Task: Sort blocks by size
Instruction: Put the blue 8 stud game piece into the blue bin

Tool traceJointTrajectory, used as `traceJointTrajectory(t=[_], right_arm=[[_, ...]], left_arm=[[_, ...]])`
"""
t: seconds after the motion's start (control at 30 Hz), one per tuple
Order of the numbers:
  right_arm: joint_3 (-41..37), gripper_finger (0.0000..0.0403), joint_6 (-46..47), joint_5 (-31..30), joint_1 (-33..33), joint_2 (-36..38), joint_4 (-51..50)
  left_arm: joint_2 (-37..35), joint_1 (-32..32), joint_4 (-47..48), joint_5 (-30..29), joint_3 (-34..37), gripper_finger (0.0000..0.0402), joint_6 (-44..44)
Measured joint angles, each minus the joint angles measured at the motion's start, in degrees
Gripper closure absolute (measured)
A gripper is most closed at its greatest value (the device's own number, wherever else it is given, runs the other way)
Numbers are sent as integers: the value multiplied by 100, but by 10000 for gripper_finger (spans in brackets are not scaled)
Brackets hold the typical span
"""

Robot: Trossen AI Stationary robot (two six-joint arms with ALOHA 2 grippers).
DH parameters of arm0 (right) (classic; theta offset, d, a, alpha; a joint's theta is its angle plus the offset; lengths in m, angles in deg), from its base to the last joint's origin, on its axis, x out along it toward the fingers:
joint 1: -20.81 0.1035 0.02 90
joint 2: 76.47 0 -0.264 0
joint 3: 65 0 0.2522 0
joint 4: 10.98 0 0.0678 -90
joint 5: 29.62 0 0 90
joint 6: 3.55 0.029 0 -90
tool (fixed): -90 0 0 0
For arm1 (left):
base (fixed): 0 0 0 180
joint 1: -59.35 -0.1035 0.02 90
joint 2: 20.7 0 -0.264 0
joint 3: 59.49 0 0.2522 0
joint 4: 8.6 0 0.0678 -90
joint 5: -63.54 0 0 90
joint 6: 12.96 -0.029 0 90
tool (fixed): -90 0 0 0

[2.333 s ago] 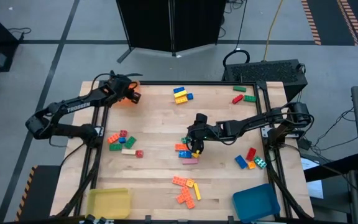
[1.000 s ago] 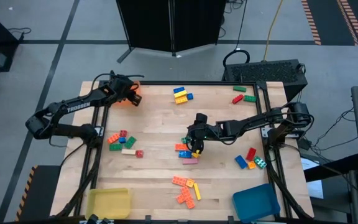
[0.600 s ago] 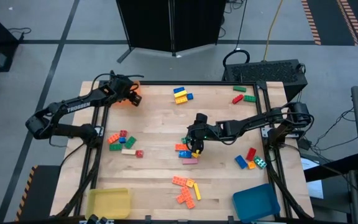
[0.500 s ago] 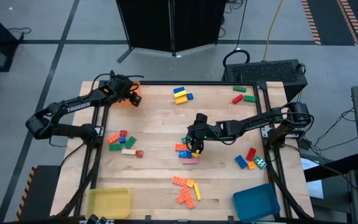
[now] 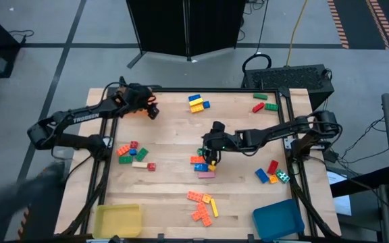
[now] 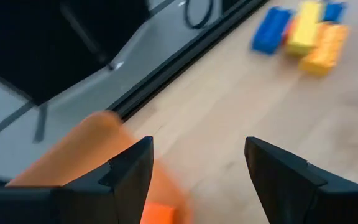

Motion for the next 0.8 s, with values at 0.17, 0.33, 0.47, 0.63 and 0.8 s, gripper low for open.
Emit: traceJointTrajectory(t=[0.17, 0.33, 0.47, 0.63, 0.8], right_arm=[[29, 161, 118, -191, 3, 452, -703], [29, 161, 630, -445, 1, 846, -1938], [29, 161, 1018, -431, 49, 983, -2518], [29, 161, 1531, -418, 200, 1021, -3256], [26, 161, 2037, -396, 408, 1028, -3879]], left_arm=[[-3, 412, -222, 567, 0, 148, -45], [-3, 854, -301, 707, 0, 148, -47], [-3, 1224, -504, 707, 0, 148, -37], [0, 1697, -871, 707, 0, 148, -181], [12, 2213, -1056, 707, 0, 148, -336]])
